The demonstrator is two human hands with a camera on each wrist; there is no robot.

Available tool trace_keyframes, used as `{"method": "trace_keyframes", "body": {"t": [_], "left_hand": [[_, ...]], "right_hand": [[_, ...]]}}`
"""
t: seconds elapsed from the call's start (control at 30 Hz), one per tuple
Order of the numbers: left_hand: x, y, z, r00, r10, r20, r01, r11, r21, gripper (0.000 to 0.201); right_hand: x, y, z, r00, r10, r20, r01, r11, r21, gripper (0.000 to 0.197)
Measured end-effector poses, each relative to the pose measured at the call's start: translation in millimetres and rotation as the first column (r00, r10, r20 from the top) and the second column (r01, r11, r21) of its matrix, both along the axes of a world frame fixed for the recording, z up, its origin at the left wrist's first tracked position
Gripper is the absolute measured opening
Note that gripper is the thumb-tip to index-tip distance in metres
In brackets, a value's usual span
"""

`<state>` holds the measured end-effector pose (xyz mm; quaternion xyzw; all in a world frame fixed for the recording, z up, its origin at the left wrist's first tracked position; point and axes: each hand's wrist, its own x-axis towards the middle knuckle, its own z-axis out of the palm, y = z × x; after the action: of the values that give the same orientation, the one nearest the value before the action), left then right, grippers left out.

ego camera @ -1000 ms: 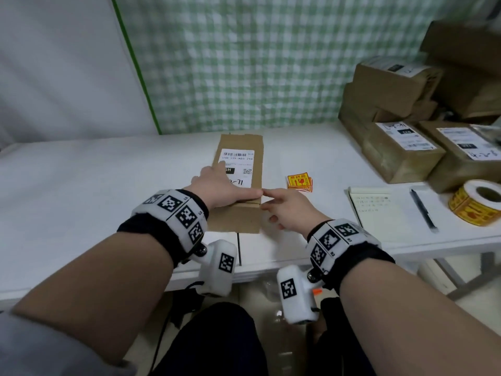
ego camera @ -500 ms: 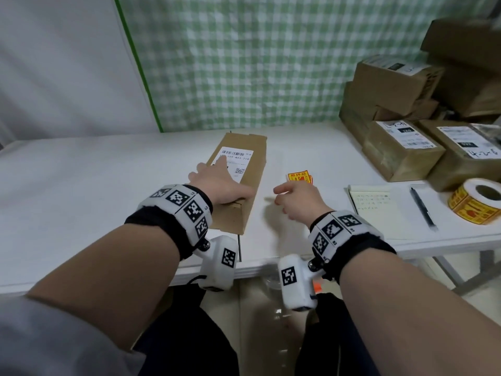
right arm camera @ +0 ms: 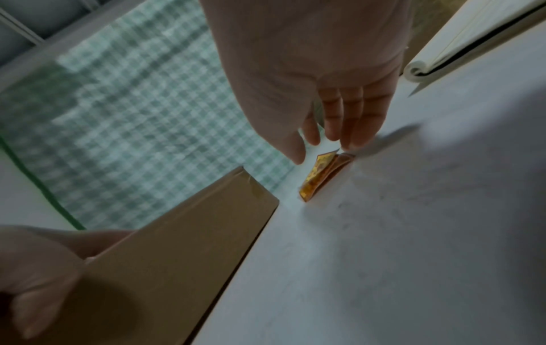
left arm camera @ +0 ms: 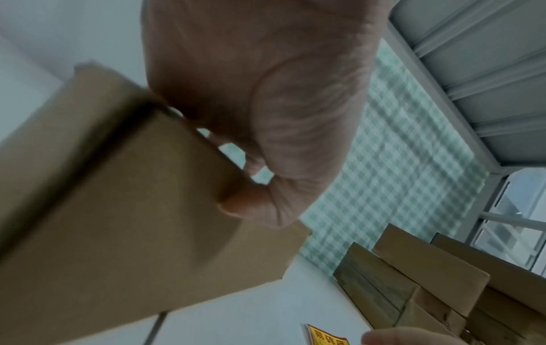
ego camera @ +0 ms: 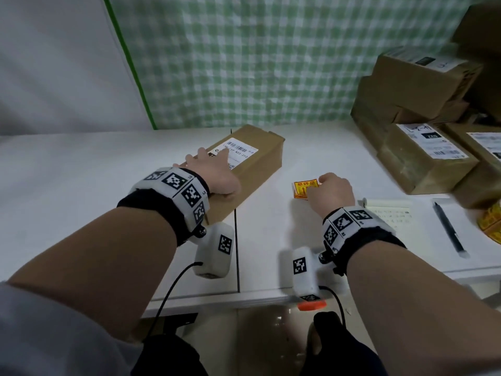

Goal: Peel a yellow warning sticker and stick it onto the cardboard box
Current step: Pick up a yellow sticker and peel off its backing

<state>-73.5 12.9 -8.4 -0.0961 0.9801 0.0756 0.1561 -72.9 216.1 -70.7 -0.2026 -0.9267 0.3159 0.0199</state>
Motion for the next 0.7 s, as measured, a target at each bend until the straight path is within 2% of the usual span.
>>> {"method": "trace_keyframes", "body": {"t": [0.17, 0.37, 0.57, 0.7], "left_hand": [[-13.9, 9.5, -8.2, 0.998, 0.066, -0.009, -0.066, 0.998, -0.016, 0.104], [-19.7, 9.2, -14.0, 0.996, 0.086, -0.034, -0.087, 0.996, -0.020, 0.102], [-14.9, 9.2, -12.8, 0.998, 0.058, -0.031, -0.059, 0.998, -0.038, 0.105], [-3.9, 4.0, -8.7, 1.000, 0.001, -0.025, -0.003, 0.998, -0.066, 0.103]], "right_hand": [[-24.4, -2.7, -10.0, 0.994, -0.015, 0.104, 0.009, 0.999, 0.053, 0.031], [-31.7, -1.9, -21.4, 0.996, 0.024, 0.090, -0.038, 0.988, 0.149, 0.008], [-22.9, -2.0, -9.5, 0.998, 0.051, 0.021, -0.054, 0.991, 0.126, 0.022], [-5.8, -0.5, 10.6, 0.996, 0.028, -0.082, -0.029, 1.000, -0.009, 0.023]]}}
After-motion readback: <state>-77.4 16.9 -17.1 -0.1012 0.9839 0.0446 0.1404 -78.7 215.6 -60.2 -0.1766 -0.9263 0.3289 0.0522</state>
